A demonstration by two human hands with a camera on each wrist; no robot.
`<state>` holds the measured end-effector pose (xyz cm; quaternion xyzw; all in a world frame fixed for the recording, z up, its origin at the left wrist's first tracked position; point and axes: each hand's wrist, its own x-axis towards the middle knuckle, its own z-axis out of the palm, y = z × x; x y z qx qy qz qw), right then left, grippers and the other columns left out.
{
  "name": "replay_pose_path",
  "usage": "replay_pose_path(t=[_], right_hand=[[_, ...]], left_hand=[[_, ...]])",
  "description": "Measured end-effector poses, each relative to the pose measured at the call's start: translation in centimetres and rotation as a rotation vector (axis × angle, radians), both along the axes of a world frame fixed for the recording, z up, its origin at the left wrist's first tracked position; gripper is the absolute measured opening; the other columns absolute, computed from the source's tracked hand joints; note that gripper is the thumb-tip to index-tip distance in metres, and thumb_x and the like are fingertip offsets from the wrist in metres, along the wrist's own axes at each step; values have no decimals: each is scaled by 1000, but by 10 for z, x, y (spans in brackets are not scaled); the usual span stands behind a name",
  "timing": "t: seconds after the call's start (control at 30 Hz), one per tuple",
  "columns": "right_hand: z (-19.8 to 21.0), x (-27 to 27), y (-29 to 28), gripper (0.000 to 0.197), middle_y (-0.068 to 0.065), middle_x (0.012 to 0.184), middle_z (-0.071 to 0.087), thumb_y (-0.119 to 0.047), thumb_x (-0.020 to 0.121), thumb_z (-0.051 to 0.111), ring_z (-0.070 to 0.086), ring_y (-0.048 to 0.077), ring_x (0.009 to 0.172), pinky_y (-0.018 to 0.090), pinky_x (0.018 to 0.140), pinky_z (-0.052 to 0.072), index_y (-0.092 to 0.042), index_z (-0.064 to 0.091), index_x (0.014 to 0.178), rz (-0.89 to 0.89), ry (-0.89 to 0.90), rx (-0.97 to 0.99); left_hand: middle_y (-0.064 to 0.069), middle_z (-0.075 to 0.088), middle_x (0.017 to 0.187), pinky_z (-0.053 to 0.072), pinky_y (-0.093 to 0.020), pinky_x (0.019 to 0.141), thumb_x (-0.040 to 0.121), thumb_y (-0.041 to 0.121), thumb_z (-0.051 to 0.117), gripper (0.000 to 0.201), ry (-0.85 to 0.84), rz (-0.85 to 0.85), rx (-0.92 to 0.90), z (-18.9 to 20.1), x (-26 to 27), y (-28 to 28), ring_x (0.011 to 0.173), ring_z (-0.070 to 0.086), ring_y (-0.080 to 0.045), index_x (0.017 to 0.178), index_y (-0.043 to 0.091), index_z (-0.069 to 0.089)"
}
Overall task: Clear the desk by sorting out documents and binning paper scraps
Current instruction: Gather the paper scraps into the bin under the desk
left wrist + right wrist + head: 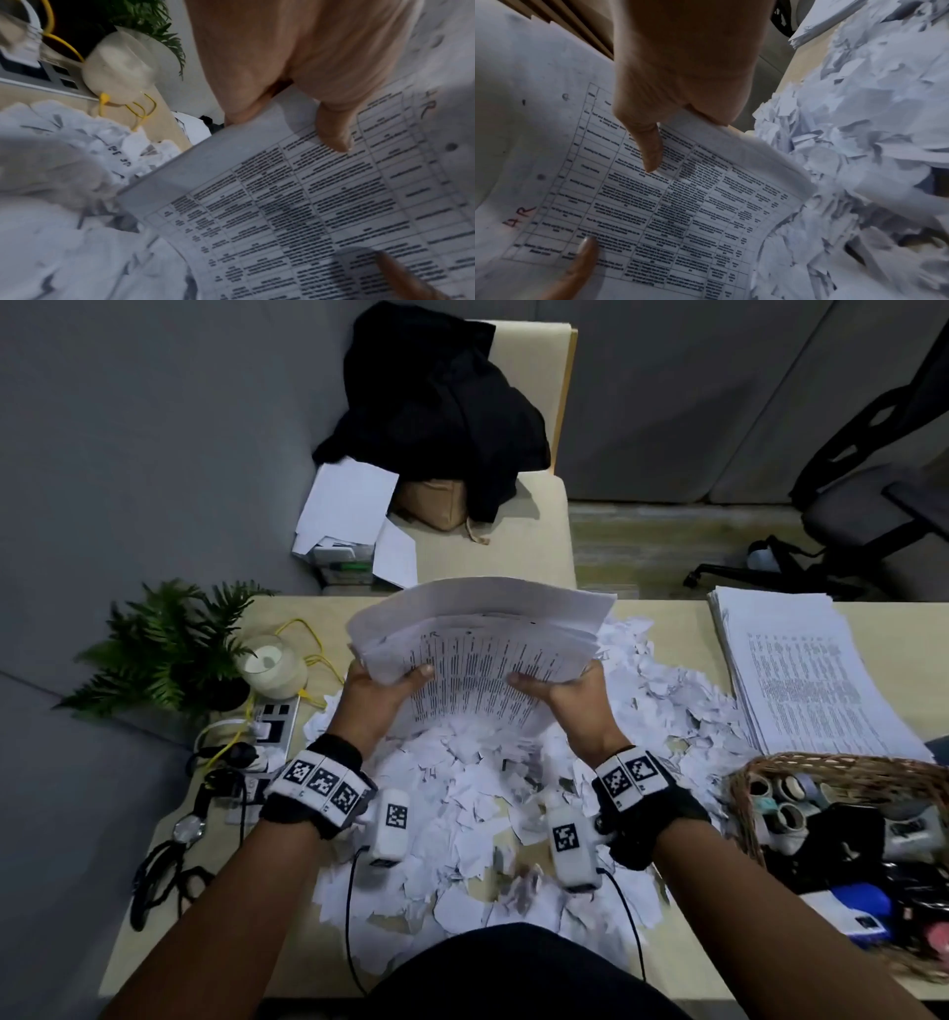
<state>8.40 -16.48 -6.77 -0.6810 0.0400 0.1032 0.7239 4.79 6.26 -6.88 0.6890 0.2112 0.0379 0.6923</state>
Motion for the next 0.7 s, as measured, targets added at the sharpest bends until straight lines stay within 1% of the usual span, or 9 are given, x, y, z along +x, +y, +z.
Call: replay_pose_path(t=[0.07, 0.13, 0.23, 0.33, 0.4, 0.47, 0.53, 0.6, 0.7], right_hand=[[3, -1, -1, 31, 10, 95, 75, 3, 68, 83, 72, 27, 91, 39, 82, 59, -6, 71, 96, -15, -20, 30], [-8, -3, -2, 36, 14, 98, 74, 3, 69, 83, 72, 30, 91, 42, 82, 59, 2, 68, 102, 17, 27, 9], [-44, -7, -4, 46, 12, 103, 73, -1, 67, 85, 71, 26, 96, 45, 83, 58, -4, 67, 109, 174, 124, -188], [-69, -8, -7, 40, 14, 106, 71, -1, 71, 81, 68, 27, 99, 49, 86, 57, -12, 66, 105, 267, 139, -350], [-70, -7, -7, 40, 14, 112, 68, -2, 76, 77, 66, 26, 103, 45, 89, 56, -11, 63, 113, 248, 135, -364], [-64, -6, -5, 44, 14, 117, 67, -7, 81, 75, 64, 24, 103, 40, 89, 56, -4, 60, 122, 212, 106, -363], [-56, -2, -2, 43, 13, 112, 69, -9, 82, 75, 67, 23, 96, 37, 84, 58, 0, 61, 122, 166, 63, -356], [-44, 6, -1, 41, 14, 100, 70, -11, 81, 76, 69, 23, 84, 36, 74, 60, 4, 62, 116, 149, 16, -341], [-27, 25, 3, 39, 15, 87, 67, -12, 80, 77, 68, 22, 76, 34, 66, 61, 5, 61, 111, 173, -42, -332]], left_hand=[[2, 72, 103, 55, -23, 85, 78, 7, 78, 32, -29, 7, -22, 1, -1, 1, 95, 69, -10, 107, 10, 67], [1, 73, 105, 54, -28, 87, 77, 9, 79, 32, 20, -10, -35, -9, -5, -1, 97, 69, -12, 107, 11, 67], [1, 69, 106, 51, -26, 88, 77, 10, 79, 30, 171, -89, 9, -35, -15, -3, 91, 67, -6, 103, 17, 64], [-2, 66, 112, 48, -30, 93, 77, 21, 80, 40, 252, -115, 52, -51, -15, 0, 102, 64, -16, 112, 14, 61], [-3, 65, 112, 49, -34, 95, 81, 26, 76, 40, 249, -100, 58, -50, -11, -3, 105, 63, -21, 114, 13, 60], [-4, 66, 106, 50, -39, 95, 85, 30, 72, 29, 233, -76, 102, -46, -6, -8, 104, 64, -25, 107, 16, 61], [-4, 66, 101, 50, -37, 92, 88, 27, 69, 16, 175, -45, 116, -36, -1, -11, 102, 64, -26, 99, 17, 63], [-1, 68, 102, 51, -35, 89, 90, 25, 67, 7, 109, -22, 87, -24, 4, -11, 100, 65, -23, 96, 22, 65], [-1, 67, 102, 47, -24, 82, 93, 26, 63, 11, 28, -64, 211, -5, 16, -2, 93, 63, -15, 103, 22, 65]])
